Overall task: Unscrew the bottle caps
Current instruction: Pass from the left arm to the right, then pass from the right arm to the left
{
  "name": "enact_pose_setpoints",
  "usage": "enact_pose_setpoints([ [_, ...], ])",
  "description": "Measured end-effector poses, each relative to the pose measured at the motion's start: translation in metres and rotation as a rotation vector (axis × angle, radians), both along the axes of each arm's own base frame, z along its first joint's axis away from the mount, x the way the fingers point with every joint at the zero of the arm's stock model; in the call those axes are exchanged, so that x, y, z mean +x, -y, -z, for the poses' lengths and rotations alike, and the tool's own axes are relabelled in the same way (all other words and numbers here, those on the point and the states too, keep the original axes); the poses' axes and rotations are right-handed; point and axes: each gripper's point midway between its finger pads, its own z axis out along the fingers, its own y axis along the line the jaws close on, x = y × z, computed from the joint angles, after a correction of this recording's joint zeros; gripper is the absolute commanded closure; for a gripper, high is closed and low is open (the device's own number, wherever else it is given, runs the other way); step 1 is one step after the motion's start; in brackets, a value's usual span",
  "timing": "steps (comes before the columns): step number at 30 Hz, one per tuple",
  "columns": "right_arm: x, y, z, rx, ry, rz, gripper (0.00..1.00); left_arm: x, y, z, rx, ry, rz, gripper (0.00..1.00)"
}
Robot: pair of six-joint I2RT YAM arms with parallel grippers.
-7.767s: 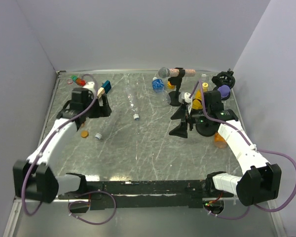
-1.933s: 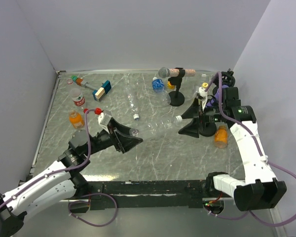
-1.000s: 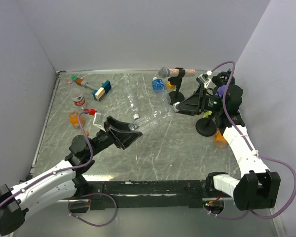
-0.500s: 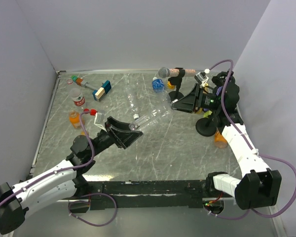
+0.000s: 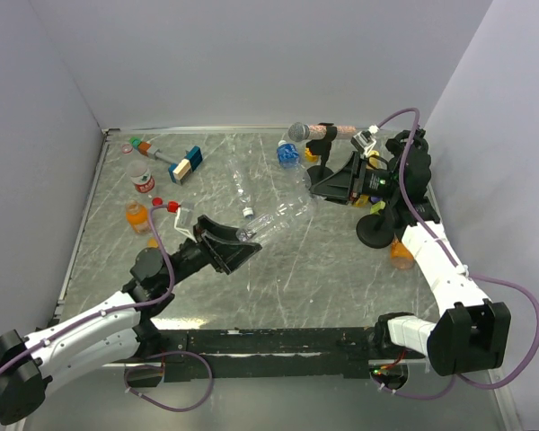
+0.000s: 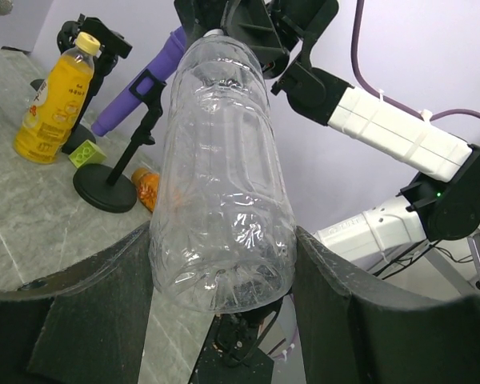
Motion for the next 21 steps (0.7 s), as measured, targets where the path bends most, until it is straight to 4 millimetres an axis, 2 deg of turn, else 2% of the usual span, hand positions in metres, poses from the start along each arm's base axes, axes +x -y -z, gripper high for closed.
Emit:
enact_pose_setpoints([
  [1, 0.0, 0.0, 0.0, 0.0, 0.002, 0.0, 0.94, 0.0, 0.0, 0.0, 0.0, 0.001, 0.0, 0.6],
  [2, 0.0, 0.0, 0.0, -0.001, 0.005, 0.0, 0.95, 0.0, 0.0, 0.0, 0.0, 0.0, 0.0, 0.38],
  [3, 0.0, 0.0, 0.0, -0.002, 0.008, 0.0, 0.96, 0.0, 0.0, 0.001, 0.002, -0.001, 0.0, 0.21],
  [4, 0.0, 0.0, 0.001, -0.004, 0.011, 0.0, 0.97, 0.0, 0.0, 0.002, 0.005, -0.004, 0.001, 0.07],
  [5, 0.0, 0.0, 0.002, -0.008, 0.016, 0.0, 0.98, 0.0, 0.001, 0.004, 0.014, -0.007, 0.0, 0.01],
  [9, 0.002, 0.002, 0.009, -0.072, 0.096, 0.015, 0.99, 0.003, 0.002, 0.016, 0.092, -0.035, -0.009, 0.03],
  [13, -0.005, -0.002, 0.004, -0.171, 0.257, -0.001, 1.0, 0.006, 0.006, 0.018, 0.253, 0.001, -0.004, 0.03],
  [18, -0.031, -0.012, 0.011, -0.237, 0.407, -0.08, 1.0, 0.008, 0.032, 0.004, 0.395, 0.083, 0.115, 0.03],
  [21, -0.036, -0.014, 0.02, -0.261, 0.429, -0.106, 1.0, 0.011, 0.048, 0.018, 0.46, 0.081, 0.176, 0.03],
])
